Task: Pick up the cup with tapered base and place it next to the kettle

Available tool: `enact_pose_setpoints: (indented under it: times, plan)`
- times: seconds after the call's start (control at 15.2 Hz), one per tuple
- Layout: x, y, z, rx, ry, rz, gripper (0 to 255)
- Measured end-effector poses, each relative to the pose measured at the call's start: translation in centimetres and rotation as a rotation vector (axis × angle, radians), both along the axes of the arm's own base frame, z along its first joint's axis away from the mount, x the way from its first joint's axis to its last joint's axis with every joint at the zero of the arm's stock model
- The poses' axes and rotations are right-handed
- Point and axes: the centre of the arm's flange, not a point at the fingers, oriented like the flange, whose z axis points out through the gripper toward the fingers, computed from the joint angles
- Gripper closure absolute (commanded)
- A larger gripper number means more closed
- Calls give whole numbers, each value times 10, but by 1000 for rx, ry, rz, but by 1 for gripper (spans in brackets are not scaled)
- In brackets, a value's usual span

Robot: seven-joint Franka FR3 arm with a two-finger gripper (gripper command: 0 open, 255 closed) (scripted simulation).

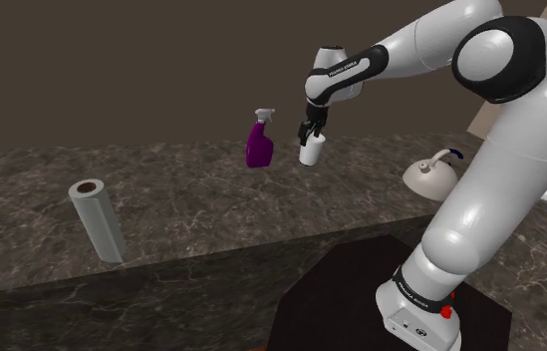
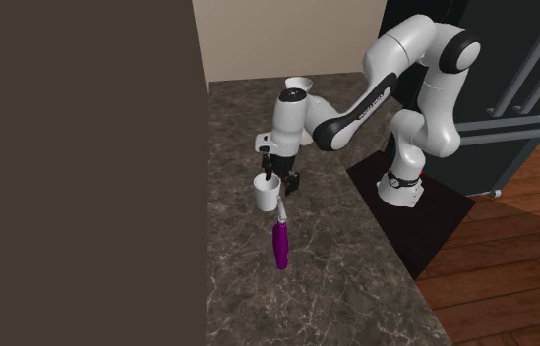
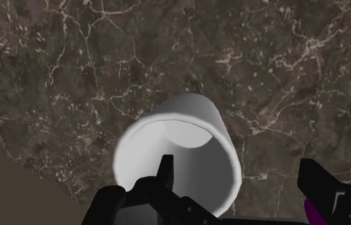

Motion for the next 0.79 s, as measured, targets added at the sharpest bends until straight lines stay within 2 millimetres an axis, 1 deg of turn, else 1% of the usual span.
enact_pose_setpoints:
  times: [0.33,0.73,0.79]
  plan:
    - [2,-3,-26,0,0,0,0]
    - [3,-3,-29,-1,0,0,0]
    - [3,-3,-29,-1,0,0,255]
